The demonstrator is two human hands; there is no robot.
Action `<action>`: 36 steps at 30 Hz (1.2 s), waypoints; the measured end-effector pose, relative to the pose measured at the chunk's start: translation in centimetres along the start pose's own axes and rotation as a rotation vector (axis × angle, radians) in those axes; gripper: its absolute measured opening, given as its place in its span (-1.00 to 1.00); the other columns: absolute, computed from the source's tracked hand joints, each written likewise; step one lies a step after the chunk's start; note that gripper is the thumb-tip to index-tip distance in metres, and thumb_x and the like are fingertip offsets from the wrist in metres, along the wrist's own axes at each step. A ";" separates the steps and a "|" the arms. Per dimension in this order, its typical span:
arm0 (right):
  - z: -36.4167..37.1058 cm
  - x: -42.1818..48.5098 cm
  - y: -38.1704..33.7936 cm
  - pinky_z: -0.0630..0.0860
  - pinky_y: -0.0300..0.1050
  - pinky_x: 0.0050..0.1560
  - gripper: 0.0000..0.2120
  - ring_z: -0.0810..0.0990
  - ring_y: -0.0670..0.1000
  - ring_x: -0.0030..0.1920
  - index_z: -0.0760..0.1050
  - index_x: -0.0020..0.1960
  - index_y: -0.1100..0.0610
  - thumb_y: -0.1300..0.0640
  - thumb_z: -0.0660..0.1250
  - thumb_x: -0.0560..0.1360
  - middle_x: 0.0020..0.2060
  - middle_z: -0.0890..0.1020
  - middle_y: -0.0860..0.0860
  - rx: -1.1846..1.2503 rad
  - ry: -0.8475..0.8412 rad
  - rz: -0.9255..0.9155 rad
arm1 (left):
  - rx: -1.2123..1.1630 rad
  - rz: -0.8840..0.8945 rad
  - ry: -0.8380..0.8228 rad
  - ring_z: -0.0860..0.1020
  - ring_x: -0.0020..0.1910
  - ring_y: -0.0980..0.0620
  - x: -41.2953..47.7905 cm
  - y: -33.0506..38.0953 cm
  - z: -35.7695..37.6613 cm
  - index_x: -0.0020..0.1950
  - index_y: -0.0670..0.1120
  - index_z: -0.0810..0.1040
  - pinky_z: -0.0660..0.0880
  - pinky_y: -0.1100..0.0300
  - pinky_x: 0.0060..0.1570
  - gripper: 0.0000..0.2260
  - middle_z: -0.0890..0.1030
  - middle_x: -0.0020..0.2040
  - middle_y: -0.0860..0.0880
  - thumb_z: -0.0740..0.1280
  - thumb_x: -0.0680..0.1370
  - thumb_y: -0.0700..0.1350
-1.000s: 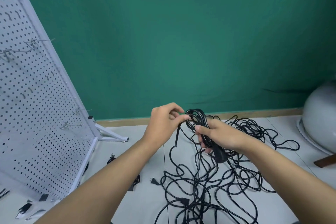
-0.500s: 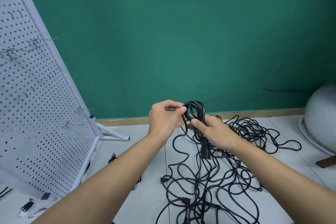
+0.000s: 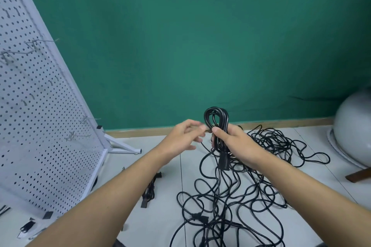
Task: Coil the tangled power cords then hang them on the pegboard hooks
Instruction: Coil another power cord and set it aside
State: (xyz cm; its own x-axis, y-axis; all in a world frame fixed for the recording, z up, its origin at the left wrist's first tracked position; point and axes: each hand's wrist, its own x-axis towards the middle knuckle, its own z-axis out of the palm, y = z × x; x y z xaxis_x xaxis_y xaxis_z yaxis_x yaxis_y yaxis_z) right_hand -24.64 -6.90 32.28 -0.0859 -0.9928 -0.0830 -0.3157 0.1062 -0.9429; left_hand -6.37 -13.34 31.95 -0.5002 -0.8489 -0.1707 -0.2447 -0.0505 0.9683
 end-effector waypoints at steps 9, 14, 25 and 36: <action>-1.1 0.6 -0.5 0.59 0.13 0.11 -0.75 0.66 0.08 -0.20 0.57 0.17 0.23 0.05 0.26 0.69 -0.22 0.59 0.06 0.369 0.140 0.079 | 0.475 -0.039 -0.300 0.71 -0.01 -0.06 -0.1 -4.0 0.9 0.19 -0.12 0.64 0.53 0.27 -0.03 -0.79 0.71 -0.14 -0.03 0.23 0.72 -0.11; -2.6 0.1 -0.3 0.61 -0.20 -0.14 -0.69 0.66 0.01 -0.24 0.54 0.10 0.31 0.04 0.24 0.70 -0.17 0.65 0.11 0.080 0.150 0.037 | 0.673 0.217 -0.068 0.66 -0.14 -0.03 0.3 -2.4 0.9 0.20 -0.06 0.68 0.58 0.13 -0.03 -0.77 0.69 -0.11 -0.03 0.23 0.72 -0.11; -2.2 -1.2 -0.6 0.70 0.09 -0.15 -0.77 0.75 0.25 -0.02 0.53 0.16 0.24 0.08 0.24 0.71 -0.08 0.69 0.16 0.118 -0.227 0.254 | 0.795 0.739 0.002 0.52 -0.11 0.14 0.1 -0.7 1.0 0.03 -0.14 0.68 0.41 0.30 -0.11 -0.92 0.69 -0.07 -0.01 0.39 0.62 -0.22; -2.4 -1.0 -0.6 0.64 -0.07 -0.24 -0.81 0.71 0.14 -0.15 0.55 0.10 0.20 0.09 0.26 0.70 -0.13 0.73 0.17 0.219 -0.237 0.266 | 0.610 0.566 0.183 0.46 -0.20 0.14 -0.4 -0.2 0.7 0.02 -0.03 0.47 0.46 0.27 -0.17 -0.65 0.54 -0.18 0.08 0.55 0.48 0.11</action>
State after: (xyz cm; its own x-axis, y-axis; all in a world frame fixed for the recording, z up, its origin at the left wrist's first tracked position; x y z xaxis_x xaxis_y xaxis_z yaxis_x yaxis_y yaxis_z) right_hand -26.64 -5.83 33.73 0.0905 -0.9204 -0.3803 -0.1009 0.3714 -0.9230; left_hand -6.71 -12.68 31.74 -0.5527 -0.7350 0.3929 -0.4290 0.6550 0.6220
